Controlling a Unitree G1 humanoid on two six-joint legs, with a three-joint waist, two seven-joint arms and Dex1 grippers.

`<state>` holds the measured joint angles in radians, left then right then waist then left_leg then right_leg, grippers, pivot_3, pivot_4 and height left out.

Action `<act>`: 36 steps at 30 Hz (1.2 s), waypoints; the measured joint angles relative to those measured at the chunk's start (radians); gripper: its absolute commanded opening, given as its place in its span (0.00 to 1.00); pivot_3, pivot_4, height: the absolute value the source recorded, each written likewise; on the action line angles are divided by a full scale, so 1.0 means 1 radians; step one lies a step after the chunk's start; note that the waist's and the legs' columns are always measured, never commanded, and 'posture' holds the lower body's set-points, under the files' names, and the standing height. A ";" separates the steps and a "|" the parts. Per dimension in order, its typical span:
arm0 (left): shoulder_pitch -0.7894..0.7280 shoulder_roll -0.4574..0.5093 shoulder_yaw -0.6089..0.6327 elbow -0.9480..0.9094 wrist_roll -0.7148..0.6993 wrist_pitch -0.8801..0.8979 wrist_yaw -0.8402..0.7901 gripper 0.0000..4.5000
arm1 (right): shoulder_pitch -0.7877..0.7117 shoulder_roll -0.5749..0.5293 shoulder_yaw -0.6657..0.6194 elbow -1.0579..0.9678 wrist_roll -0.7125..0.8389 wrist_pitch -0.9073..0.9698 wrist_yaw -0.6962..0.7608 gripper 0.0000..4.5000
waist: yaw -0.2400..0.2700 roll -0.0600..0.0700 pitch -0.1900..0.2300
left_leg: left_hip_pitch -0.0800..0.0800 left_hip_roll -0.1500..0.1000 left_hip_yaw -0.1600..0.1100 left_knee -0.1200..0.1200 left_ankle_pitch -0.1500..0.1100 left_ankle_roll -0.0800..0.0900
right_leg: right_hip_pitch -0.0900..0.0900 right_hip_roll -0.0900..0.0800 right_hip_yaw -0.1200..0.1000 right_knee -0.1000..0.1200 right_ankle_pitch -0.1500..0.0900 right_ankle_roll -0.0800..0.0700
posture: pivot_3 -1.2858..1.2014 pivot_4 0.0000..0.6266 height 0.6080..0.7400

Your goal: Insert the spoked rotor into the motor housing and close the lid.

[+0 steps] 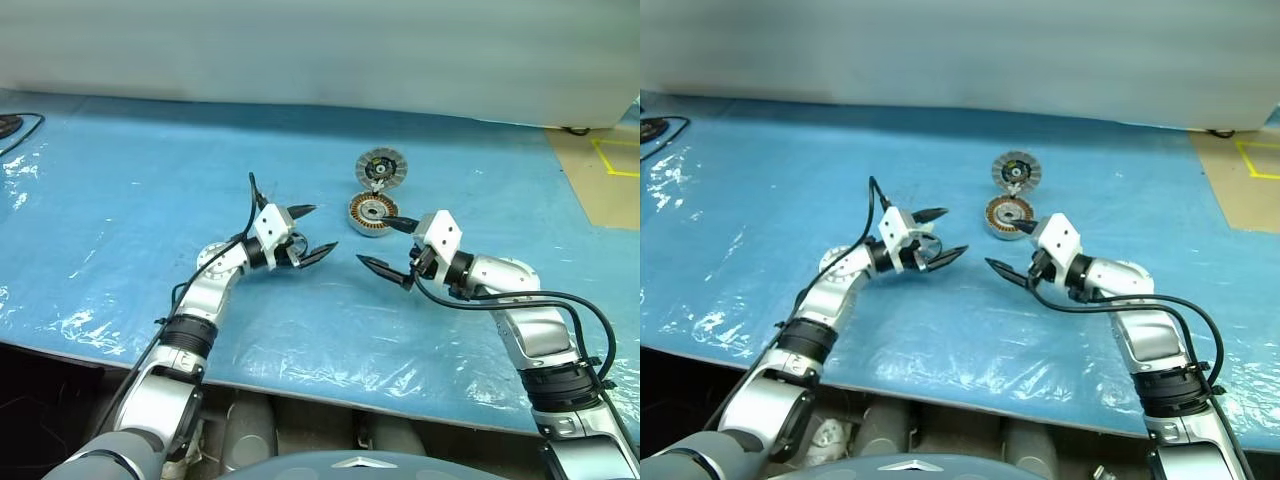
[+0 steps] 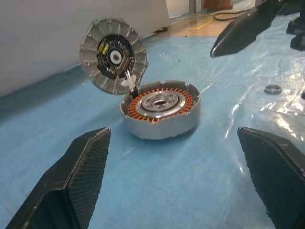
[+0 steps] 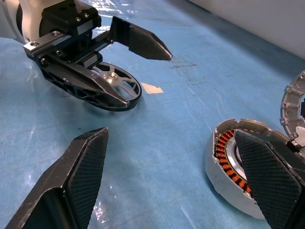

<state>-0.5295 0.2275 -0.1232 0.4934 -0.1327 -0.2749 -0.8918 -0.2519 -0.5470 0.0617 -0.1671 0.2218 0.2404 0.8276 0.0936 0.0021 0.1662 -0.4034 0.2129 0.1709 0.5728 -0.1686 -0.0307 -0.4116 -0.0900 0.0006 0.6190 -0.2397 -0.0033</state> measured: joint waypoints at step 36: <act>-0.014 -0.007 -0.015 -0.013 0.000 0.014 -0.022 1.00 | -0.210 -0.014 0.131 0.220 -0.264 -0.013 -0.068 0.99 | -0.001 0.000 0.000 | 0.000 0.000 0.000 0.003 0.001 -0.001 | 0.000 0.000 0.001 0.003 0.000 0.000 | 0.52 0.24 1.00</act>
<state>-0.5440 0.2203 -0.1377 0.4807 -0.1326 -0.2613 -0.9138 -0.4623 -0.5614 0.1932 0.0527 -0.0417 0.2276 0.7597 0.0922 0.0021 0.1662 -0.4032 0.2127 0.1711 0.5757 -0.1679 -0.0317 -0.4116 -0.0900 0.0012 0.6220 -0.2397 -0.0033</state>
